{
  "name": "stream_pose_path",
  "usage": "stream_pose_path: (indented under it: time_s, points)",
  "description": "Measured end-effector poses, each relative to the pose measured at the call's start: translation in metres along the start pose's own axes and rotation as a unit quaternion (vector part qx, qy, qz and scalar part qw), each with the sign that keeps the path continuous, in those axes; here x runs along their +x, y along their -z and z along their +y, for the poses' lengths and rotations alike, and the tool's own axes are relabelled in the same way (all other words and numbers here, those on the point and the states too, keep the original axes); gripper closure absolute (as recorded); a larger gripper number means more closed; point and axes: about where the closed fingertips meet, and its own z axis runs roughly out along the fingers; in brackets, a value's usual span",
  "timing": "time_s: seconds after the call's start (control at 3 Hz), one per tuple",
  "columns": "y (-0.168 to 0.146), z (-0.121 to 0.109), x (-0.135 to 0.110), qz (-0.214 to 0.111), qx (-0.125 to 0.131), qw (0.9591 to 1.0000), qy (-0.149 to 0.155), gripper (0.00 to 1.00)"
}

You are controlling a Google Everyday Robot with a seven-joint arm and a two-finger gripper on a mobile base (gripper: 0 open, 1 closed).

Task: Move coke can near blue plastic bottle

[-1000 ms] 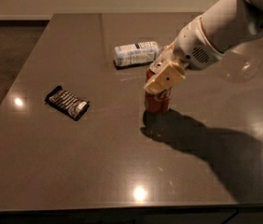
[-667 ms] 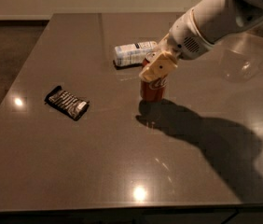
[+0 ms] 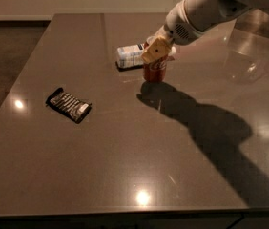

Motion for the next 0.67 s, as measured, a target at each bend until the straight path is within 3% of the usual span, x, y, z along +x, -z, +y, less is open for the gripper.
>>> stream_pose_path:
  time_s: [0.33,0.67]
  points:
    - [-0.027,-0.028,0.009,0.029,0.018,0.9993,-0.016,0.87]
    - [-0.041,-0.039,0.020,0.042,0.019,0.9985,-0.029,0.64]
